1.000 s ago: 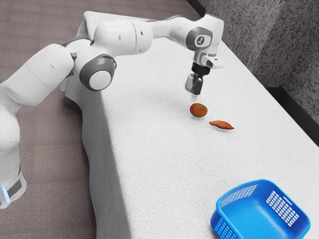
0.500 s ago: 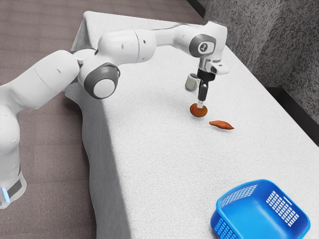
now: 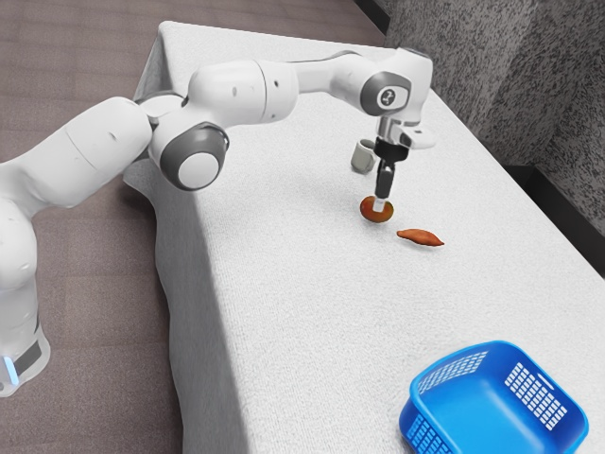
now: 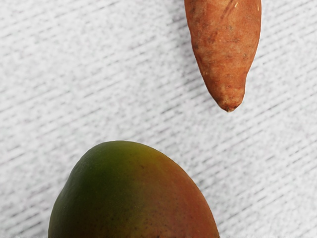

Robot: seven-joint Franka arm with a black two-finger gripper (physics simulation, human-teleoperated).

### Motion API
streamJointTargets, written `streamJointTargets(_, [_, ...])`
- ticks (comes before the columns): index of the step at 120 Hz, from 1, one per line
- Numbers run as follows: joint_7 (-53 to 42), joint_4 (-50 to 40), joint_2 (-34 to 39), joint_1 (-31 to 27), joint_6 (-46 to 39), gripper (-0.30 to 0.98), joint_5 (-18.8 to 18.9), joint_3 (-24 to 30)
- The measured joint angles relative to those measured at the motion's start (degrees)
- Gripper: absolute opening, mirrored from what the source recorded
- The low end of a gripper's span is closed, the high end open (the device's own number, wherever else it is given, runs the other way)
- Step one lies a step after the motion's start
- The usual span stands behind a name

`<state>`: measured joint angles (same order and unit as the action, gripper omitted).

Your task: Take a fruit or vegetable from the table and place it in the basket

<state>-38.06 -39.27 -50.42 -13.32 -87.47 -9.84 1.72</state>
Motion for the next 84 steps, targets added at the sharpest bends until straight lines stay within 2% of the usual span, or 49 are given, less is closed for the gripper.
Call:
streamJointTargets(49, [-0.11,-2.36,-0.32,-0.05,0.25,0.68,0.09,-0.13])
streamJointTargets(66, [0.35,-2.41,-0.41,0.06,0.20,0.41,0.01,-0.13])
streamJointTargets(84, [0.78,-2.20,-0.30,0.22,-0.03,0.33,0.14,-0.12])
